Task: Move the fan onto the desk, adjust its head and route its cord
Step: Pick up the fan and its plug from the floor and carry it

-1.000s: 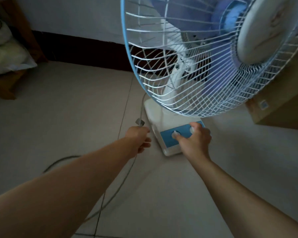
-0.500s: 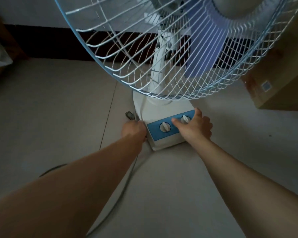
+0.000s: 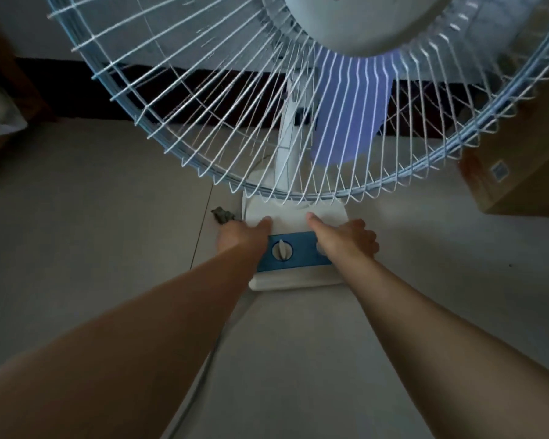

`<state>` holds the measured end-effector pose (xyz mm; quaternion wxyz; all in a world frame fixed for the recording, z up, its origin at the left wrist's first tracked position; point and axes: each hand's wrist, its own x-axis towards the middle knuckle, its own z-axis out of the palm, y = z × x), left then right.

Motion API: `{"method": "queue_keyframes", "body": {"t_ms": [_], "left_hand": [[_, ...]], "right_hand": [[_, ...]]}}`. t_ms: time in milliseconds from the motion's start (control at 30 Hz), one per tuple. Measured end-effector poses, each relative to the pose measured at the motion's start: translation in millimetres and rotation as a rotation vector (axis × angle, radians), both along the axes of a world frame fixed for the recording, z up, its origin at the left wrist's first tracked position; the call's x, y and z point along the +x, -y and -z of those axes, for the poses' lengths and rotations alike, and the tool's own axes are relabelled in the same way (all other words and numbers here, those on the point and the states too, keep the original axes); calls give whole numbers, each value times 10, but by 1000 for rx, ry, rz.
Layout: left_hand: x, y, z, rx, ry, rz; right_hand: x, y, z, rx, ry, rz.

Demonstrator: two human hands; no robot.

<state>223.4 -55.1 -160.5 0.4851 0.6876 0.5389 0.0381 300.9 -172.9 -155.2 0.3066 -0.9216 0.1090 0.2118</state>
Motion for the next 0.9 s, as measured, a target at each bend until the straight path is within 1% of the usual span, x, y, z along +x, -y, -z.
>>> {"method": "queue_keyframes", "body": {"t_ms": [100, 233, 467, 600, 800, 900], "left_hand": [[65, 35, 6, 29, -91, 15], [75, 29, 19, 11, -109, -3], [-22, 15, 67, -67, -17, -76], [-154, 64, 59, -5, 14, -56], [-275, 40, -23, 18, 57, -65], [-336, 75, -71, 59, 42, -57]], "right_hand": [[40, -15, 27, 16, -1, 45], [43, -5, 28, 55, 5, 60], [-81, 101, 24, 124, -38, 86], [-127, 168, -24, 203, -55, 101], [-250, 194, -68, 179, -33, -8], [-318, 218, -105, 181, -25, 4]]}}
